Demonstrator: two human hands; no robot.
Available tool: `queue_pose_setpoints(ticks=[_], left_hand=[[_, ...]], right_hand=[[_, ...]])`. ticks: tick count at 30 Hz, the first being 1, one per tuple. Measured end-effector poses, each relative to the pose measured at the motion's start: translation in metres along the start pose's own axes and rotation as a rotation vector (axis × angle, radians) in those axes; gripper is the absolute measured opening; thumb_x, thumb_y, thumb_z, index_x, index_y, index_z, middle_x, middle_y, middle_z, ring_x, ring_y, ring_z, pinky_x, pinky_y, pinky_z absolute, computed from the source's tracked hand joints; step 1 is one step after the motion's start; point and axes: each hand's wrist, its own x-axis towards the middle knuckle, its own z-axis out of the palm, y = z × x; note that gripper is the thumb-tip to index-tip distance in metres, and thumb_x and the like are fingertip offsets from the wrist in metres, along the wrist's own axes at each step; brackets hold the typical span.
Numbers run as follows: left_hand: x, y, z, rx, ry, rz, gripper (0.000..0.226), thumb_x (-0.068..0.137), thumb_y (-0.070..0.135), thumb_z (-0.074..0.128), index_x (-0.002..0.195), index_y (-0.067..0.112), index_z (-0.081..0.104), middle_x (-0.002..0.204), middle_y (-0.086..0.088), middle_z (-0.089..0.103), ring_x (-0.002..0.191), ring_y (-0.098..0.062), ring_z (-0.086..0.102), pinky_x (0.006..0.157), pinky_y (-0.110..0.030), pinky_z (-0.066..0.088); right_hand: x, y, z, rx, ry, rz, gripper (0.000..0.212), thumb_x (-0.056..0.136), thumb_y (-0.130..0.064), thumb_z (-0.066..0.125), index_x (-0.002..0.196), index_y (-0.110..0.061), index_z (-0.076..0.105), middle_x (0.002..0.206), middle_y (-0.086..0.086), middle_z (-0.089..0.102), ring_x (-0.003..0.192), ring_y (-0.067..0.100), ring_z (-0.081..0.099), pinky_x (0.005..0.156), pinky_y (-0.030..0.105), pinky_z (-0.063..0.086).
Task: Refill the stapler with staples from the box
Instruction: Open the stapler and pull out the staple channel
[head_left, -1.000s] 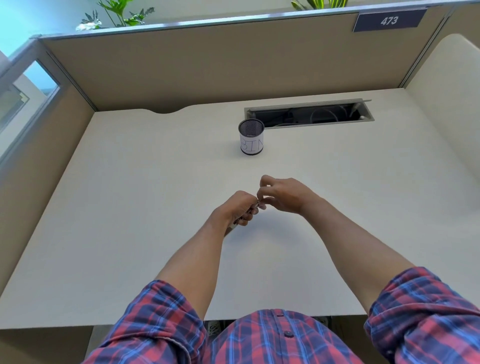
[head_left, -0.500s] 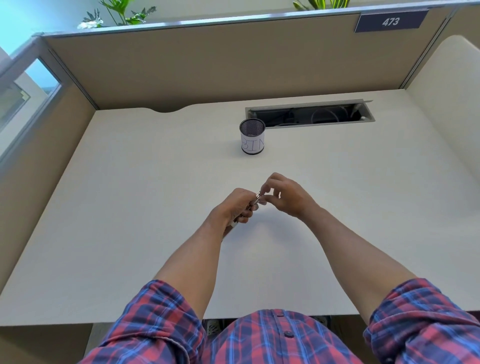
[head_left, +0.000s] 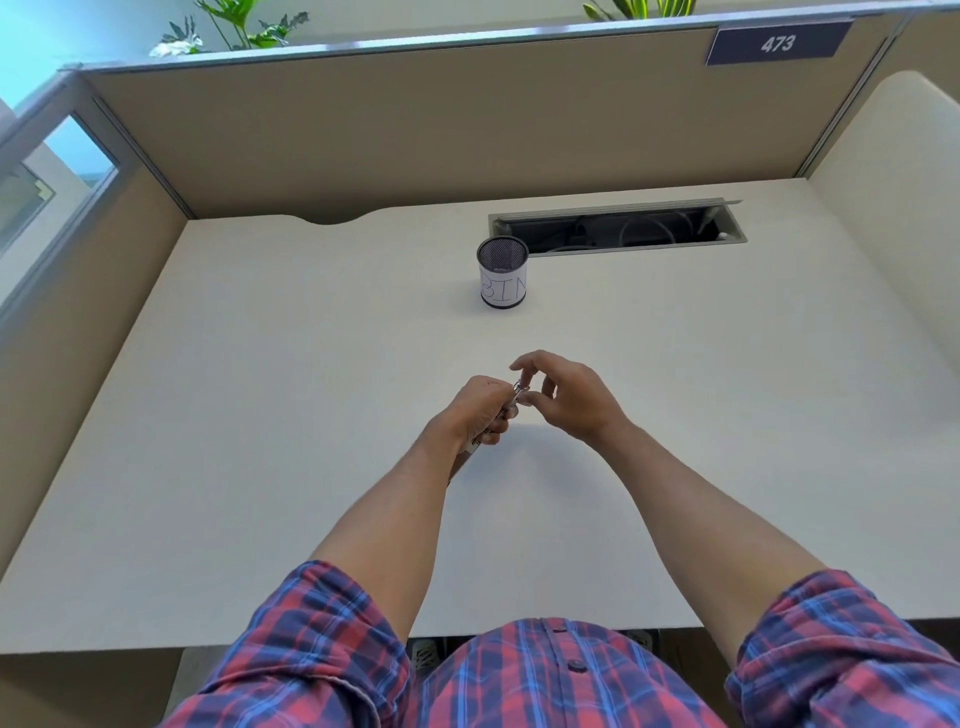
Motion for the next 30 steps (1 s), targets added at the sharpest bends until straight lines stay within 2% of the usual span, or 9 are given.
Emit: queue_pose_setpoints(ticks=[2,5,10,13,17,23,27,28,30], left_hand=[[0.002,-0.002,-0.001,-0.007,-0.001,-0.006,0.017,0.081,0.008,0.042,0.077,0.009,0.059,0.066,-0.004,0.046,0.046,-0.013,0.029,0.046,-0.022,0.022],[0.003,-0.003,-0.002,-0.011,-0.008,-0.019,0.025,0.080,0.012,0.046,0.085,0.008,0.070,0.064,-0.002,0.048,0.045,-0.012,0.031,0.046,-0.023,0.023],[0.004,-0.001,-0.003,-0.019,-0.023,-0.042,0.035,0.076,0.008,0.041,0.095,0.001,0.070,0.067,-0.004,0.048,0.047,-0.013,0.030,0.049,-0.024,0.021],[0.004,0.001,-0.003,-0.003,-0.031,-0.048,0.042,0.077,0.008,0.040,0.102,-0.004,0.071,0.067,-0.004,0.047,0.047,-0.013,0.030,0.049,-0.024,0.021],[0.002,0.003,-0.002,0.019,-0.028,-0.059,0.048,0.076,0.008,0.040,0.109,-0.009,0.069,0.066,-0.003,0.047,0.047,-0.013,0.030,0.049,-0.024,0.021],[-0.003,0.001,-0.001,0.044,-0.021,-0.057,0.045,0.076,0.016,0.046,0.106,-0.006,0.072,0.065,-0.002,0.048,0.047,-0.013,0.031,0.047,-0.025,0.019],[-0.002,0.002,-0.001,0.052,-0.013,-0.050,0.044,0.076,0.019,0.048,0.105,-0.004,0.072,0.064,0.001,0.047,0.047,-0.013,0.031,0.047,-0.024,0.019],[-0.001,0.002,-0.001,0.044,-0.013,-0.045,0.042,0.078,0.018,0.048,0.104,-0.004,0.072,0.063,0.000,0.047,0.047,-0.013,0.030,0.047,-0.023,0.019],[-0.001,0.002,-0.001,0.005,-0.012,-0.035,0.031,0.083,0.015,0.049,0.097,-0.002,0.071,0.063,0.000,0.045,0.048,-0.013,0.027,0.047,-0.024,0.018]], right_hand=[[0.002,-0.001,-0.002,-0.046,-0.023,-0.022,0.043,0.086,-0.011,0.078,0.119,-0.032,0.061,0.093,-0.024,0.063,0.061,0.009,0.056,0.068,0.030,0.051],[0.005,-0.002,-0.004,-0.154,-0.028,-0.095,0.044,0.086,-0.010,0.077,0.123,-0.028,0.062,0.095,-0.023,0.064,0.061,0.010,0.053,0.066,0.027,0.046],[0.006,-0.005,-0.008,-0.274,0.018,-0.239,0.035,0.084,-0.002,0.073,0.116,-0.016,0.072,0.095,-0.008,0.075,0.068,0.022,0.064,0.060,0.032,0.051],[0.007,-0.006,-0.009,-0.304,0.057,-0.268,0.033,0.081,0.002,0.073,0.110,-0.013,0.075,0.092,-0.007,0.077,0.066,0.026,0.067,0.056,0.034,0.052],[0.009,-0.007,-0.012,-0.418,0.050,-0.324,0.036,0.081,-0.002,0.077,0.115,-0.014,0.074,0.091,-0.010,0.078,0.057,0.029,0.065,0.048,0.031,0.048],[0.010,-0.006,-0.010,-0.542,-0.110,-0.326,0.060,0.086,0.000,0.066,0.142,-0.019,0.057,0.105,-0.006,0.074,0.050,0.033,0.054,0.043,0.034,0.046],[0.010,-0.001,-0.004,-0.517,-0.190,-0.256,0.067,0.092,-0.001,0.057,0.151,-0.026,0.043,0.121,-0.005,0.068,0.062,0.034,0.059,0.051,0.039,0.049],[0.011,0.000,-0.003,-0.471,-0.198,-0.227,0.069,0.092,-0.001,0.057,0.152,-0.030,0.040,0.120,-0.009,0.067,0.065,0.030,0.060,0.054,0.038,0.049],[0.012,0.000,0.000,-0.290,-0.187,-0.147,0.074,0.093,-0.002,0.059,0.151,-0.039,0.033,0.111,-0.022,0.062,0.066,0.009,0.057,0.060,0.030,0.045]])
